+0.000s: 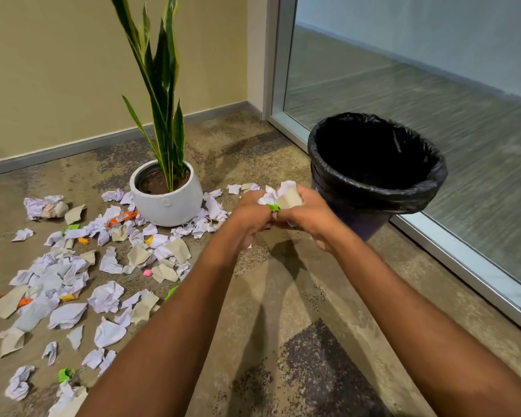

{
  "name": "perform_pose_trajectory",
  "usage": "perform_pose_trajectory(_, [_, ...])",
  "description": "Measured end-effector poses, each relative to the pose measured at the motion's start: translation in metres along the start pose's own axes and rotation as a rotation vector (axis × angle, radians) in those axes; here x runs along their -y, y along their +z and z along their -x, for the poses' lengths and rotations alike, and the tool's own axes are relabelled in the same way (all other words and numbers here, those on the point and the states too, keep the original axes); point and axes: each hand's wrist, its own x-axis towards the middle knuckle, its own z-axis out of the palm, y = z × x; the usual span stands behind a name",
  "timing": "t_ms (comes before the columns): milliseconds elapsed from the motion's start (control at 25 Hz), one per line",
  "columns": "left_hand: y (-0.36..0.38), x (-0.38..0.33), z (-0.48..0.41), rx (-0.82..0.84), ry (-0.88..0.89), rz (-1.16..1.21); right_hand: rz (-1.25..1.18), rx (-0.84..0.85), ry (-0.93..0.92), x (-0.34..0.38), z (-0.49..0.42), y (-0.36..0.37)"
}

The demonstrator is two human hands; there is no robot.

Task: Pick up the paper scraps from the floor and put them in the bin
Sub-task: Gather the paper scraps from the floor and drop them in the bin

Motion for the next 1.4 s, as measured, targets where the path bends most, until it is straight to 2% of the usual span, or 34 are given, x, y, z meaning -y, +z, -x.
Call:
perform_pose_trajectory(200, [0.023,-0.078,0.009,0.113,0.104,0.093,0.009,-0.126,-0.147,0.061,0.02,-0.032])
perform_pose_trajectory(400, [0.061,-0.132,0.001,0.175,0.051,0.157,-0.267,-0.213,-0.078,0.096,0.024,-0.077])
perform_pose_trajectory(560, [0.092,-0.144,-0.001,0.224,-0.001,0.257,-0.51,-0.235,0.021,0.099,0.02,-0.107])
perform_pose_trajectory(760, [0.105,-0.139,-0.004,0.239,-0.054,0.39,-0.693,-0.232,0.083,0.093,0.017,-0.125])
perform_pose_trajectory(1000, [0.087,-0.127,0.004,0.171,0.017,0.429,-0.606,-0.394,0.028,0.088,0.021,-0.118])
perform_pose_trajectory(1200, [0.04,-0.099,0.033,0.086,0.031,0.38,-0.491,-0.227,-0.035,0.081,0.039,-0.064])
perform_pose_trajectory(1400, [-0.032,-0.036,0.067,0.116,-0.112,-0.026,-0.296,0.0,0.097,0.048,0.047,0.019])
